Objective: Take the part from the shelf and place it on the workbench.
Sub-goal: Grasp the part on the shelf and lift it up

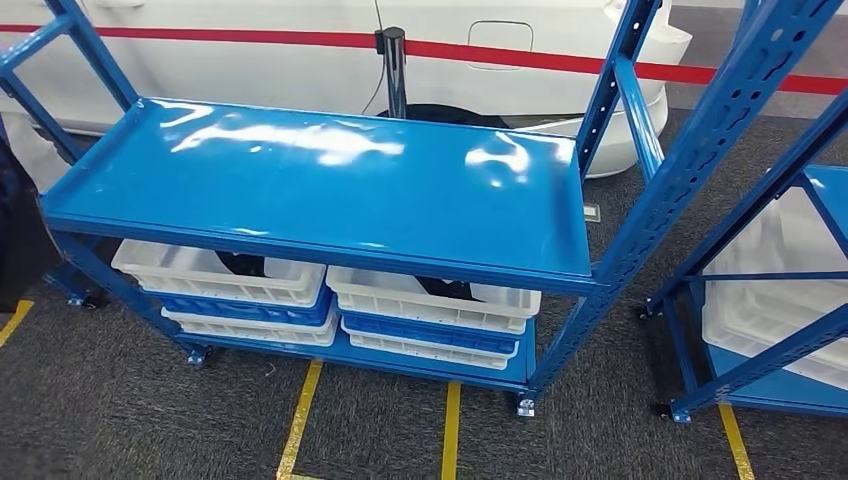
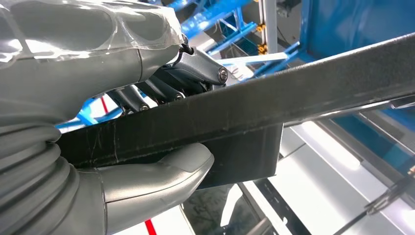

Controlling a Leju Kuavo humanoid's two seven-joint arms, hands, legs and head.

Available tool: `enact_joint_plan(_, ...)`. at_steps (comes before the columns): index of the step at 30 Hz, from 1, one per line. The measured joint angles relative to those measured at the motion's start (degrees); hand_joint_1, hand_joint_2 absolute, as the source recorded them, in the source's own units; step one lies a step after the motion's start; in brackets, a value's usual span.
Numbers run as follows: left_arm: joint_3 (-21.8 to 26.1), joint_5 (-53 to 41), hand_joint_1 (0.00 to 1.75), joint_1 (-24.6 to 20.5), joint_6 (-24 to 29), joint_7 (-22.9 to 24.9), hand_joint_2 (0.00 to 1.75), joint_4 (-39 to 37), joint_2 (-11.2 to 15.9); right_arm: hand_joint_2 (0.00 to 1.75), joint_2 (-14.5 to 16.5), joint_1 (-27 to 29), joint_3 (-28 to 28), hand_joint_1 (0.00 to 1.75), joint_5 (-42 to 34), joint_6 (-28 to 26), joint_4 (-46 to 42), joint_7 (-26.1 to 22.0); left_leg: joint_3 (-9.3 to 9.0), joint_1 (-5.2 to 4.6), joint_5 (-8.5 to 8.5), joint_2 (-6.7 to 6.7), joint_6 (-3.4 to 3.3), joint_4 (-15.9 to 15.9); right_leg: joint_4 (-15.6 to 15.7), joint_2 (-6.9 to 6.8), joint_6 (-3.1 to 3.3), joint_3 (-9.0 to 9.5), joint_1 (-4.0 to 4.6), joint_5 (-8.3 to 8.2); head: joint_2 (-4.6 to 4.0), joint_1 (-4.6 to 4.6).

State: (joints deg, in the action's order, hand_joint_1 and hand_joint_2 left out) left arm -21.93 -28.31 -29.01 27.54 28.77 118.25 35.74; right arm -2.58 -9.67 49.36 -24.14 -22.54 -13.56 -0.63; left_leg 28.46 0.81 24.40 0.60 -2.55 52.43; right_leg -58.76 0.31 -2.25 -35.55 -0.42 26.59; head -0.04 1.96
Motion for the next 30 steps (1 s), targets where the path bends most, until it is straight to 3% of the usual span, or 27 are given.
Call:
enact_joint_plan(2, 0.1, -0.2, 1.75, 0.0, -0.4, 0.1, 1.75, 0.0, 0.0, 0.0, 0.0, 0.1, -0.1, 0.0, 0.0, 0.1, 0.0, 0.2, 1.35, -0.15, -1.02, 0.01, -0.46, 0.1, -8.3, -0.02, -0.34, -2.72, -0.07, 5.47, 0.0, -0.13)
enact_joint_plan(3, 0.1, -0.2, 1.75, 0.0, -0.5, 0.1, 1.75, 0.0, 0.0, 0.0, 0.1, 0.2, -0.1, 0.0, 0.0, 0.2, 0.0, 0.3, 2.02, -0.23, -1.54, 0.01, -0.48, 0.1, -11.7, -0.02, -0.45, -3.57, -0.08, 6.87, 0.0, -0.16)
enact_joint_plan(4, 0.1, -0.3, 1.75, 0.0, -0.6, 0.2, 1.75, 0.0, 0.0, 0.0, 0.1, 0.2, -0.1, 0.0, -0.1, 0.2, 0.0, 0.4, 2.68, -0.29, -2.04, 0.0, -0.45, 0.1, -13.4, -0.02, -0.49, -3.51, -0.08, 6.92, 0.0, -0.16)
enact_joint_plan(5, 0.1, -0.4, 1.75, 0.0, -0.6, 0.2, 1.75, 0.0, 0.0, 0.0, 0.1, 0.2, -0.2, 0.0, -0.1, 0.2, 0.0, 0.4, 3.28, -0.33, -2.53, 0.0, -0.38, 0.2, -12.7, -0.02, -0.43, -2.25, -0.08, 5.76, 0.0, -0.16)
enact_joint_plan(6, 0.1, -0.4, 1.75, 0.0, -0.6, 0.2, 1.75, 0.1, 0.0, 0.0, 0.1, 0.2, -0.2, 0.0, -0.1, 0.2, 0.0, 0.4, 3.8, -0.36, -2.98, -0.01, -0.26, 0.2, -9.7, -0.02, -0.29, 0.1, -0.07, 4.03, 0.0, -0.16)
enact_joint_plan(7, 0.1, -0.5, 1.75, -0.1, -0.6, 0.2, 1.75, 0.1, 0.0, 0.0, 0.1, 0.2, -0.2, 0.0, -0.1, 0.2, 0.0, 0.4, 4.21, -0.37, -3.39, -0.01, -0.1, 0.2, -5.3, -0.02, -0.04, 3.26, -0.05, 2.52, 0.0, -0.16)
enact_joint_plan(9, 0.2, -0.7, 1.75, -0.3, -0.6, 0.2, 1.75, 0.1, 0.0, 0.0, 0.0, 0.1, -0.2, 0.0, -0.1, 0.2, 0.0, 0.2, 4.76, -0.51, -4.15, 0.02, 0.44, 0.3, 3.3, -0.01, 0.45, 8.78, 0.2, 1.38, 0.0, -0.15)
enact_joint_plan(11, 0.2, -0.8, 1.75, -0.6, -0.7, 0.2, 1.75, 0.1, 0.0, 0.0, 0.0, 0.1, -0.2, 0.0, -0.1, 0.2, 0.0, 0.1, 5.07, -0.55, -4.95, 0.11, 1.13, 0.4, 6.6, 0.02, 0.87, 10.41, 0.5, 1.48, 0.0, -0.15)
enact_joint_plan(13, 0.2, -0.8, 1.75, -0.8, -0.8, 0.2, 1.75, 0.2, 0.0, 0.0, 0.1, 0.1, -0.2, 0.0, -0.3, 0.2, 0.0, 0.2, 5.52, -0.37, -4.95, 0.11, 1.81, 0.7, 6.7, -0.05, 1.51, 9.82, 0.38, 0.76, 0.0, -0.14)
enact_joint_plan(14, 0.2, -0.7, 1.75, -0.8, -1.0, 0.2, 1.75, 0.2, 0.0, 0.0, 0.1, 0.0, -0.2, 0.0, -0.3, 0.3, 0.0, 0.3, 6.11, -0.26, -3.69, 0.07, 2.16, 1.9, 6.7, -0.15, 1.91, 9.4, 0.27, 0.24, 0.0, -0.09)
enact_joint_plan(15, 0.2, -0.7, 1.75, -0.9, -1.2, 0.2, 1.75, 0.2, 0.0, 0.0, 0.2, 0.0, -0.2, 0.0, -0.3, 0.3, 0.0, 0.4, 7.17, -0.14, -1.39, 0.03, 2.51, 4.5, 6.8, -0.3, 2.23, 8.88, 0.16, -0.34, 0.0, -0.04)
enact_joint_plan(17, 0.2, -0.4, 1.75, -1.1, -1.4, 0.3, 1.75, 0.2, 0.0, 0.0, 0.2, 0.0, -0.2, 0.0, -0.2, 0.5, 0.0, 0.5, 9.98, 0.06, 4.3, 0.0, 3.21, 12.9, 6.8, -0.5, 2.57, 7.49, 0.16, -1.45, 0.0, 0.05)
enact_joint_plan(18, 0.2, -0.3, 1.75, -1.0, -1.4, 0.3, 1.75, 0.2, 0.0, 0.0, 0.2, 0.0, -0.2, 0.0, -0.2, 0.6, 0.0, 0.6, 11.05, 0.13, 6.05, 0.0, 3.47, 16.9, 6.7, -0.54, 2.58, 6.73, 0.17, -2.01, 0.0, 0.06)
enact_joint_plan(19, 0.2, -0.2, 1.75, -1.0, -1.4, 0.3, 1.75, 0.2, 0.0, 0.0, 0.3, 0.0, -0.2, 0.0, -0.1, 0.7, 0.0, 0.6, 11.31, 0.21, 6.44, 0.0, 3.65, 19.3, 6.7, -0.54, 2.54, 5.99, 0.17, -2.54, 0.0, 0.06)
enact_joint_plan(20, 0.2, -0.1, 1.75, -1.0, -1.4, 0.3, 1.75, 0.2, 0.0, 0.0, 0.3, 0.0, -0.2, 0.0, -0.1, 0.7, 0.0, 0.6, 10.46, 0.3, 5.6, 0.0, 3.75, 19.4, 6.6, -0.53, 2.44, 5.28, 0.15, -3.06, 0.0, 0.06)
enact_joint_plan(21, 0.2, -0.1, 1.75, -1.1, -1.4, 0.3, 1.75, 0.2, 0.0, 0.0, 0.4, 0.0, -0.2, 0.0, -0.1, 0.7, 0.0, 0.6, 8.39, 0.41, 3.96, 0.01, 3.82, 17.1, 6.6, -0.5, 2.28, 4.62, 0.11, -3.53, 0.0, 0.06)
enact_joint_plan(23, 0.2, 0.0, 1.75, -1.4, -1.4, 0.3, 1.75, 0.2, 0.0, 0.0, 0.5, 0.0, -0.2, 0.0, -0.1, 0.8, 0.0, 0.6, 2.11, 0.54, 1.45, -0.04, 3.86, 7.9, 6.2, -0.36, 1.8, 3.51, 0.13, -4.28, 0.0, 0.07)
enact_joint_plan(24, 0.2, 0.0, 1.75, -1.5, -1.4, 0.3, 1.75, 0.2, 0.0, 0.0, 0.5, -0.1, -0.2, 0.0, -0.1, 0.8, 0.0, 0.6, -0.47, 0.47, 1.16, -0.17, 3.61, 3.7, 6.0, -0.29, 1.5, 3.09, 0.21, -4.62, 0.0, 0.06)
enact_joint_plan(25, 0.2, 0.0, 1.75, -1.6, -1.4, 0.3, 1.75, 0.2, 0.0, 0.0, 0.5, -0.1, -0.2, 0.0, -0.2, 0.8, 0.0, 0.6, -1.92, 0.34, 1.34, -0.27, 3.3, 1.1, 5.9, -0.24, 1.21, 2.74, 0.31, -4.98, 0.0, 0.04)
enact_joint_plan(26, 0.2, 0.0, 1.75, -1.7, -1.4, 0.3, 1.75, 0.2, 0.0, 0.0, 0.5, -0.1, -0.2, 0.0, -0.3, 0.8, 0.0, 0.6, -2.3, 0.12, 1.57, -0.37, 2.88, 0.0, 5.8, -0.2, 0.95, 2.42, 0.4, -5.39, 0.0, 0.02)
enact_joint_plan(28, 0.2, 0.0, 1.75, -1.7, -1.5, 0.3, 1.75, 0.2, 0.0, 0.0, 0.6, 0.0, -0.2, 0.0, -0.5, 0.9, 0.1, 0.6, -1.36, 0.06, 0.97, -0.3, 1.75, 0.0, 5.5, -0.14, 0.37, 1.69, 0.32, -5.57, 0.0, -0.04)
enact_joint_plan(30, 0.2, 0.0, 1.75, -1.8, -1.6, 0.3, 1.75, 0.2, 0.0, 0.0, 0.6, 0.2, -0.2, 0.0, -0.8, 0.9, 0.1, 0.6, -0.26, 0.13, -0.03, -0.17, 0.51, 0.1, 2.3, -0.12, -0.17, 0.08, 0.18, -2.36, 0.0, -0.08)
